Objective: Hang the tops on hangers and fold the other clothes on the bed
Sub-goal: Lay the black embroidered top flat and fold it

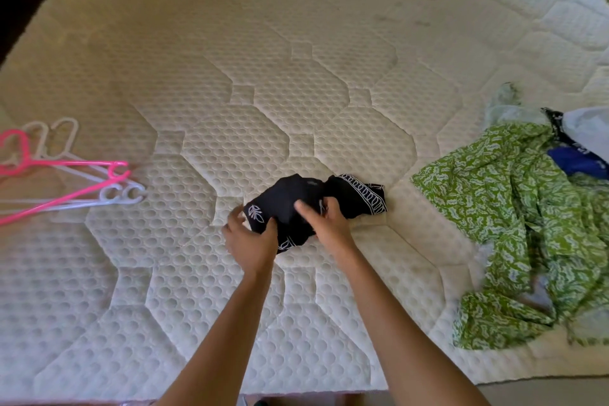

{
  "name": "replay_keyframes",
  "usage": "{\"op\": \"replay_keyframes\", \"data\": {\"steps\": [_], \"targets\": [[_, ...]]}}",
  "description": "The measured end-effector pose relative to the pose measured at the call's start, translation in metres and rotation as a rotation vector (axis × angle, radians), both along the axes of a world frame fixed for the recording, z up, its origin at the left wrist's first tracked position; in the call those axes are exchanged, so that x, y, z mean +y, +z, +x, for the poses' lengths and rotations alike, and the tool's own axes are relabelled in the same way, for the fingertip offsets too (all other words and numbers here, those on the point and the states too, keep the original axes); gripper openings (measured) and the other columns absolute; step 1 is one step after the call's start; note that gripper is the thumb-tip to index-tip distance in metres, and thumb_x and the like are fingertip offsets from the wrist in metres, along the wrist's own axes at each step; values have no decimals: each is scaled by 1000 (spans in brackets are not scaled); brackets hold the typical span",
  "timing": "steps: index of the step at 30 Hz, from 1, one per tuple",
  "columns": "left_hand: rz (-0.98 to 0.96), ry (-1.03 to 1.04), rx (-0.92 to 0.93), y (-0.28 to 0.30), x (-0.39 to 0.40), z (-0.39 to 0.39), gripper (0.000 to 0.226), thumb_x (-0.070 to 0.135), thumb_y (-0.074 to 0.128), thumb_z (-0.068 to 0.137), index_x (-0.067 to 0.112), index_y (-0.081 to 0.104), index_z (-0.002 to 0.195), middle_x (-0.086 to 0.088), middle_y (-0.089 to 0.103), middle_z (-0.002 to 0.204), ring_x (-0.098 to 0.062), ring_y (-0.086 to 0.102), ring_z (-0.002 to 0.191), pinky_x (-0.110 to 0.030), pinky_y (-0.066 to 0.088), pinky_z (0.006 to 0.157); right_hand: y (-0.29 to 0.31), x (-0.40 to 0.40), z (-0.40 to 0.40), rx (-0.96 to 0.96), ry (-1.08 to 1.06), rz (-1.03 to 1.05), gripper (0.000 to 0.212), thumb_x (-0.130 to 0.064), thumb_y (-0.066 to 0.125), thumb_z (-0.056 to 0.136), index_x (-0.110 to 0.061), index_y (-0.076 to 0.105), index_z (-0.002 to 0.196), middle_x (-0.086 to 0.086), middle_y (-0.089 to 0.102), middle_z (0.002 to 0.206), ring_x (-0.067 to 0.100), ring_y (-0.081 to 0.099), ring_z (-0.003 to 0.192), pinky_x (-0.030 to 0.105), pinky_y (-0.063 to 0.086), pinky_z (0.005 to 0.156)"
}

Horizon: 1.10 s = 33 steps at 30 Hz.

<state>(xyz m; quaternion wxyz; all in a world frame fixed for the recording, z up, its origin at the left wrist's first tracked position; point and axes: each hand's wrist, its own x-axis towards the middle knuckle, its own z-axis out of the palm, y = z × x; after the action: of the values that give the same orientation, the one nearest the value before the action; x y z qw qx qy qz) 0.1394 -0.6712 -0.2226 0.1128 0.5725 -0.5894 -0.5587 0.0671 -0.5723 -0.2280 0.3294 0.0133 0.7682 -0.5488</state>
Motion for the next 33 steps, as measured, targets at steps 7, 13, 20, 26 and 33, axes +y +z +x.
{"op": "replay_keyframes", "data": {"steps": [7,13,20,26,33], "targets": [[567,-17,6,-15,-17,9,22,24,74,76,11,58,83,-5,62,81,-15,55,69,-23,41,58,-14,-10,0,25,-48,133,21,-15,50,90,-5,50,109,5,59,94,19,56,83,31,46,72],[146,88,59,15,0,-7,38,14,75,68,2,52,96,-7,61,84,-20,62,74,-28,51,62,-18,0,11,526,-19,360,34,-11,65,82,-8,45,109,-4,48,99,11,51,82,11,36,57],[-539,-534,-221,41,48,-22,56,49,59,67,15,53,111,-4,51,114,-26,50,105,-40,42,93,-7,27,13,-197,0,-119,16,-10,39,98,-10,52,107,1,60,91,10,59,78,16,52,57],[-657,-1299,-345,-3,74,-21,62,66,30,82,41,36,138,3,-4,158,-31,-7,145,-65,-2,108,-35,84,-4,-465,-633,-43,35,-17,31,98,-1,54,120,15,59,109,29,61,89,32,46,72],[-633,-1039,-36,-27,79,-14,59,45,43,82,29,37,138,2,23,153,-25,16,144,-63,14,111,-20,75,-41,474,-152,399,29,-26,43,97,-6,54,115,8,61,116,25,57,108,36,46,90]]}}
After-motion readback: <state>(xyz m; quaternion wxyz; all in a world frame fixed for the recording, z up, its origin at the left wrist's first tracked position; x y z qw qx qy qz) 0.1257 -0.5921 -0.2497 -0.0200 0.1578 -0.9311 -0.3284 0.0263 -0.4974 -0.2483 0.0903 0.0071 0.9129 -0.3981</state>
